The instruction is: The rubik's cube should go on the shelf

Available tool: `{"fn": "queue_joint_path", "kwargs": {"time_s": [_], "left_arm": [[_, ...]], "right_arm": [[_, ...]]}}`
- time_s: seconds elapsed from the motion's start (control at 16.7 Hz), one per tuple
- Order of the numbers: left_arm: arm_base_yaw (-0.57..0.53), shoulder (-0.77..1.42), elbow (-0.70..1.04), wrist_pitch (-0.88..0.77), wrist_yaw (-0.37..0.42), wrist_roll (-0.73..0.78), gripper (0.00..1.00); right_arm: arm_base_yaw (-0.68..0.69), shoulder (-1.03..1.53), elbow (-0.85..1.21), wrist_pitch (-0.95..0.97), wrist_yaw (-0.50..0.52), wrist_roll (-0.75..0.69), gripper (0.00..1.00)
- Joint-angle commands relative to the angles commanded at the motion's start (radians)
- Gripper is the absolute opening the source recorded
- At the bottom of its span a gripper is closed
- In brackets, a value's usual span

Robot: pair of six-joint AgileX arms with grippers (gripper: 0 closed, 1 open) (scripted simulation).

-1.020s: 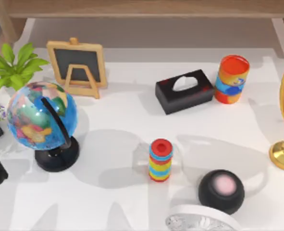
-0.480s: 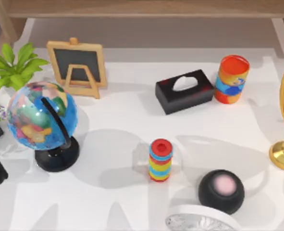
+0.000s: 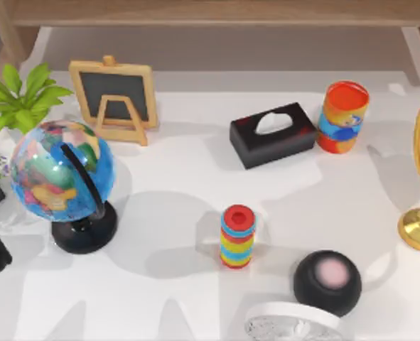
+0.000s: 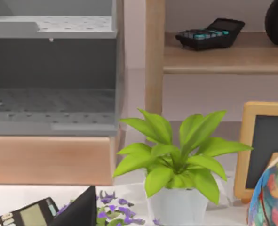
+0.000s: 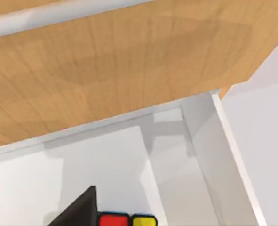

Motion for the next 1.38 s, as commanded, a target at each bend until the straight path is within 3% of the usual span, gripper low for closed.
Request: {"fn": "queue_joint_path", "kwargs": {"time_s": [0.24,0.48,0.9,1.38], "left_arm": [[0.000,0.000,0.000,0.000,0.000,0.000,1.00],[0.000,0.000,0.000,0.000,0.000,0.000,1.00],[0.000,0.000,0.000,0.000,0.000,0.000,1.00],[0.000,0.000,0.000,0.000,0.000,0.000,1.00]], "right_arm": [[0.064,0.150,0.135,-0.291,0.070,0.107,1.00],[0.107,0.243,0.180,-0.414,0.099,0.144,1.00],[0.106,0.252,0.179,-0.416,0.099,0.144,1.00],[0.111,0.344,0.121,-0.265,0.101,0.147,1.00]]}}
